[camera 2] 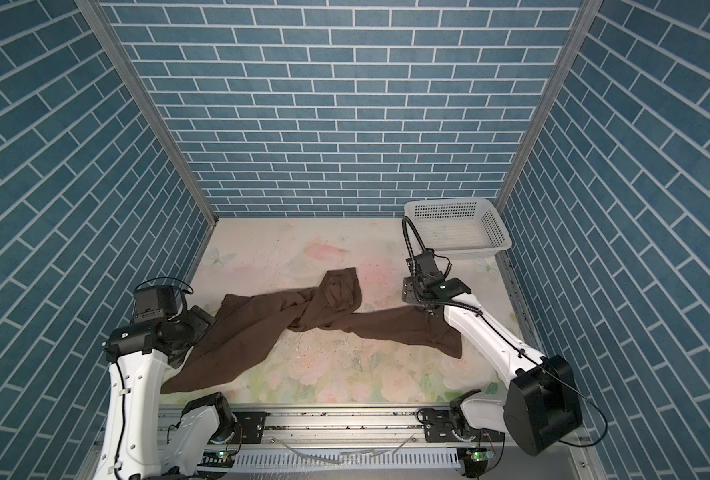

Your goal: Fold and stack the trousers

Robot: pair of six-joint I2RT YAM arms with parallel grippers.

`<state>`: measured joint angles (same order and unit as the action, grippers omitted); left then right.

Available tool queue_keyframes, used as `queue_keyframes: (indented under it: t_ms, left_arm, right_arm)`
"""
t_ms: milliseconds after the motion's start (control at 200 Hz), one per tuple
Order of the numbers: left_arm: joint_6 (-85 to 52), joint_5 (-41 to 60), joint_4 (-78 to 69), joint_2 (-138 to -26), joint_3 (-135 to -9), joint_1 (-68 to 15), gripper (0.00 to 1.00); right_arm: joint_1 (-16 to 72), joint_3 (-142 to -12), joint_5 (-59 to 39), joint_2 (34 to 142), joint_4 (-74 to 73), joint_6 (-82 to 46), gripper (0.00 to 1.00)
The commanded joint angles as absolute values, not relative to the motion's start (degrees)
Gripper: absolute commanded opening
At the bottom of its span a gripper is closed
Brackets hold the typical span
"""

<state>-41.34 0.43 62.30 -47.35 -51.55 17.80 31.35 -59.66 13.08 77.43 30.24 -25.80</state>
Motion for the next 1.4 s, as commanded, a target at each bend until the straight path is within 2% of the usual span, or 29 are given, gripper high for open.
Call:
queue_keyframes:
  t_ms: [0, 185, 380, 685, 760, 1070, 1125, 1155, 1205, 1230, 1330, 1395]
  left_arm:
    - [-42.19, 1.40, 61.43, -46.92, -51.04, 18.13, 0.94]
    - [-41.42, 8.25, 51.55, -56.61, -49.17, 16.57, 0.94]
    - [-40.59, 2.97, 45.87, -72.41, -53.45, 10.47, 0.96]
    - [-42.88, 1.77, 38.10, -93.54, -60.82, 10.27, 0.94]
    - [-43.11, 1.37, 37.60, -97.99, -63.15, 10.24, 0.93]
    - [-42.88, -0.15, 37.78, -108.20, -69.75, 10.26, 0.87]
    - [-42.34, -0.09, 38.23, -110.14, -71.03, 10.27, 0.80]
    - [-42.30, 0.11, 38.32, -110.83, -71.55, 10.28, 0.72]
    - [-42.48, 0.69, 37.86, -111.52, -71.72, 10.27, 0.49]
    - [-42.61, 0.92, 37.61, -111.82, -71.73, 10.26, 0.41]
    - [-42.98, 1.55, 37.29, -113.07, -72.56, 10.25, 0.19]
    - [-43.13, 2.47, 37.44, -113.72, -73.60, 10.28, 0.06]
  right_arm:
    - [37.22, -66.55, 6.02, 85.91, 27.86, -19.63, 0.74]
    - [40.84, -71.18, -4.29, 96.41, 24.68, -22.85, 0.73]
    - [41.44, -74.43, -8.61, 102.98, 25.15, -23.91, 0.72]
    - [41.51, -75.15, -10.82, 106.74, 22.37, -26.96, 0.69]
    - [41.48, -75.18, -10.86, 107.26, 21.89, -27.76, 0.63]
    - [39.64, -76.95, -11.48, 107.89, 24.05, -26.81, 0.22]
    - [38.90, -75.87, -10.91, 106.79, 23.66, -27.13, 0.14]
    - [38.36, -75.42, -11.01, 106.13, 23.57, -27.16, 0.12]
    - [37.28, -74.83, -11.27, 105.18, 24.05, -27.03, 0.08]
    - [36.75, -74.71, -11.40, 104.69, 24.52, -26.79, 0.07]
    - [34.04, -74.88, -11.38, 102.86, 26.78, -25.09, 0.00]
    - [31.68, -75.10, -11.09, 101.52, 27.93, -24.21, 0.00]
